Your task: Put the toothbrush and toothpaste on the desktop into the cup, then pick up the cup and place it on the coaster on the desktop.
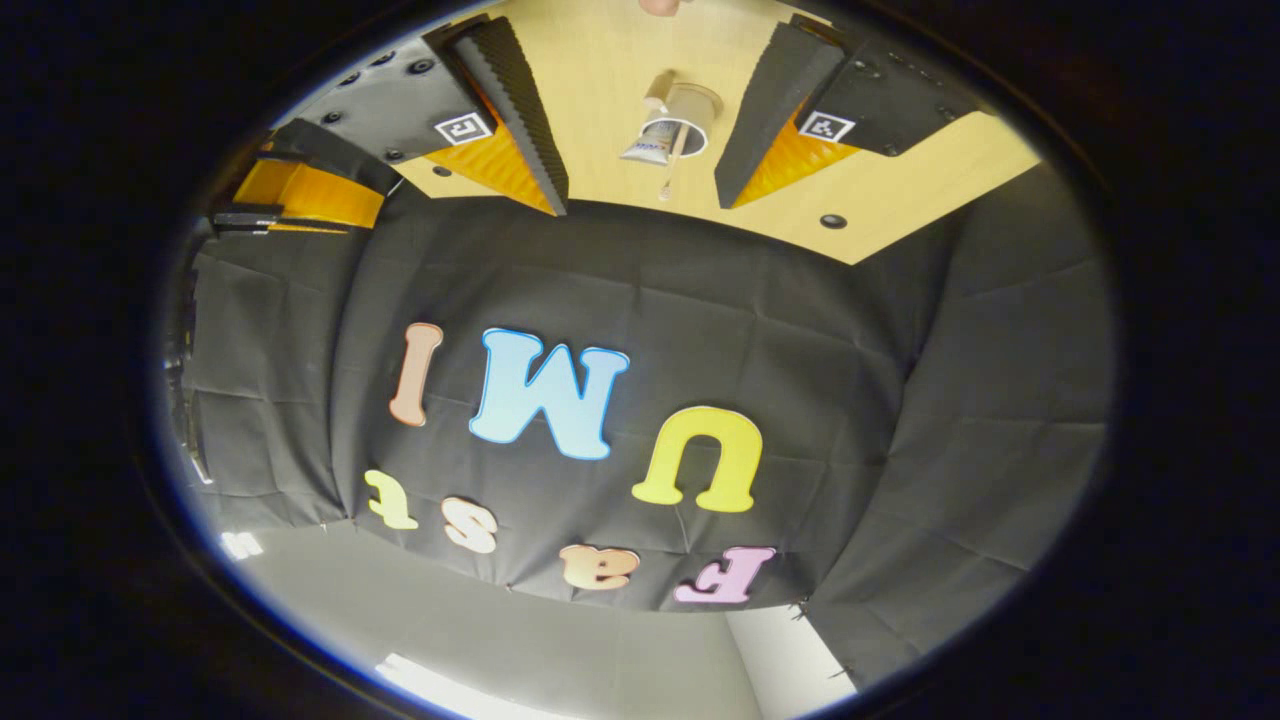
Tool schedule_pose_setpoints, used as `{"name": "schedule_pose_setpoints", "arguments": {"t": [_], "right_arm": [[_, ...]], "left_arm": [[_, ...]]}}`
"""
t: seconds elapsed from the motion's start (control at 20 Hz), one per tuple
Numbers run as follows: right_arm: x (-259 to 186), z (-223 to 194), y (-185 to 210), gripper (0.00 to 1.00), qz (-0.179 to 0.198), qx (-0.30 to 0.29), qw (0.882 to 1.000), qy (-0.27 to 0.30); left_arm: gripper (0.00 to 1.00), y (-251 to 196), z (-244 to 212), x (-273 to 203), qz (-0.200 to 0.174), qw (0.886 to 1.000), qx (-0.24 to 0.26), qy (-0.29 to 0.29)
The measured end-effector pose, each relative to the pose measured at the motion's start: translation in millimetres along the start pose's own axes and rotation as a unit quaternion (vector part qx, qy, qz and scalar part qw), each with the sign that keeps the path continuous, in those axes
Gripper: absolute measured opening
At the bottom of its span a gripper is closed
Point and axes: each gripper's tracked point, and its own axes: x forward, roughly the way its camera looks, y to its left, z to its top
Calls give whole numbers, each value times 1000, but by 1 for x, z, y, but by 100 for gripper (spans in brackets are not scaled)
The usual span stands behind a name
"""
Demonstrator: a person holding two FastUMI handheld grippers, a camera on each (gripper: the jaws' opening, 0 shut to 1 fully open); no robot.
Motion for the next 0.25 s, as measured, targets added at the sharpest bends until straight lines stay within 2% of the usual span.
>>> {"name": "schedule_pose_setpoints", "arguments": {"t": [0.25], "right_arm": [[-2, -2, 0, 58, 1, -8, 1000, -1]], "left_arm": [[95, -4, 6, -8, 0, 1000, 5, -7]]}}
